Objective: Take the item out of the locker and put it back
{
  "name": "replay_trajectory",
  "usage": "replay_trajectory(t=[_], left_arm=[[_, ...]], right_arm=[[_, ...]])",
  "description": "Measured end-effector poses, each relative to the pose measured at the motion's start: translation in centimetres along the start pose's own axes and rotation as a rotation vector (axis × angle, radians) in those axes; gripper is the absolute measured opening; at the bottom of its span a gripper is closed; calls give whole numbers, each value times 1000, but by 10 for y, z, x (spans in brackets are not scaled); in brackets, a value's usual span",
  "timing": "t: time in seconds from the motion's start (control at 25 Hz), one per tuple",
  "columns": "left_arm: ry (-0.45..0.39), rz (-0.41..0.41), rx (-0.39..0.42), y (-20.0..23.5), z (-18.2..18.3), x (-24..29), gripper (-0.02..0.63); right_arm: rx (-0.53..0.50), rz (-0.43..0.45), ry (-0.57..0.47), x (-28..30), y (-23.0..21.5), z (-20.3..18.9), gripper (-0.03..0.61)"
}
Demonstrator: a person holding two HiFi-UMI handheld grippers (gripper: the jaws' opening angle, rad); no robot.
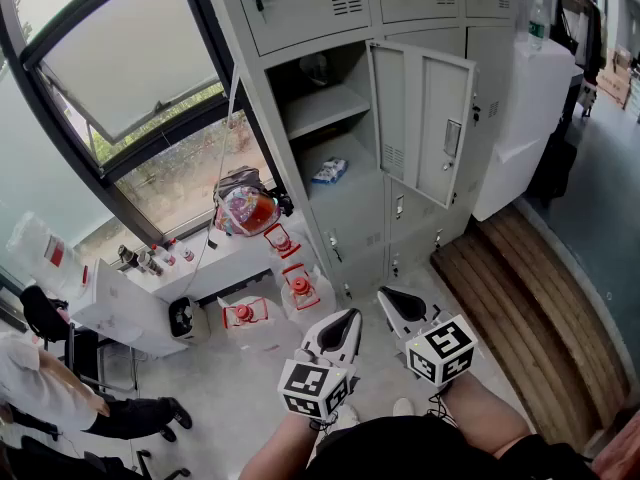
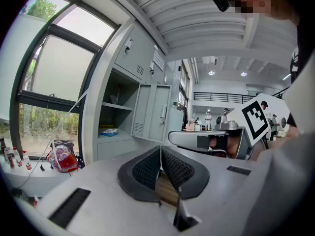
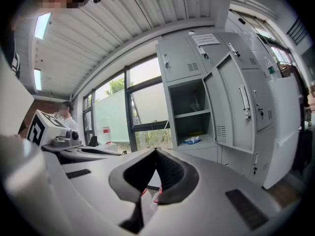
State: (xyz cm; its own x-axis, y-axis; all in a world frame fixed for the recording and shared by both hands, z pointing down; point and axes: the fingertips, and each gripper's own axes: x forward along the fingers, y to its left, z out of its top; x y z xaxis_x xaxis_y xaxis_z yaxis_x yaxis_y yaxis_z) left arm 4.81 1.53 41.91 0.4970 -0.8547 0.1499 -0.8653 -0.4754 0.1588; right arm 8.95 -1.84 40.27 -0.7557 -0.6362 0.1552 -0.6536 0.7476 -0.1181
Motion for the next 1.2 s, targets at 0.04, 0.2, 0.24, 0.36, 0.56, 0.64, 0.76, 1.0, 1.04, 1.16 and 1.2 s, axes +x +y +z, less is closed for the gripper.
replay_trajectory(t=[0.04, 0.2, 0.24, 0.36, 0.56, 0.64, 0.76, 1.0, 1.04, 1.16, 1.2], left_arm=[[0, 1, -1, -1, 0, 1, 20], [-1, 8, 0, -5, 0, 6, 20], [-2, 10, 0, -6, 0, 7, 20], [-4, 20, -3, -11, 0, 11, 20], [-5, 43, -11, -19, -1, 19, 20], [-7, 55, -12, -22, -1, 22, 20], [-10, 73, -10, -26, 0, 25, 20], [-8, 93, -10, -19, 1, 22, 20], [-11, 93, -13, -16, 2, 21, 20], [-17, 87, -20, -6, 3, 19, 20], [-18, 82, -21, -1, 3, 17, 20]], right_arm=[[-1, 1, 1, -1, -1, 0, 52], [-2, 7, 1, -3, -7, 0, 52], [-3, 9, 1, -4, -8, 0, 52], [-3, 22, -4, -7, -13, 0, 52], [-25, 41, -15, -14, -22, 2, 54], [-33, 51, -11, -16, -25, 1, 53], [-33, 66, -13, -18, -31, 2, 53], [-24, 72, -10, -9, -37, 1, 53], [-26, 72, -8, -5, -36, 2, 52], [-31, 66, -8, 8, -34, 6, 54], [-31, 62, -8, 13, -33, 7, 52]])
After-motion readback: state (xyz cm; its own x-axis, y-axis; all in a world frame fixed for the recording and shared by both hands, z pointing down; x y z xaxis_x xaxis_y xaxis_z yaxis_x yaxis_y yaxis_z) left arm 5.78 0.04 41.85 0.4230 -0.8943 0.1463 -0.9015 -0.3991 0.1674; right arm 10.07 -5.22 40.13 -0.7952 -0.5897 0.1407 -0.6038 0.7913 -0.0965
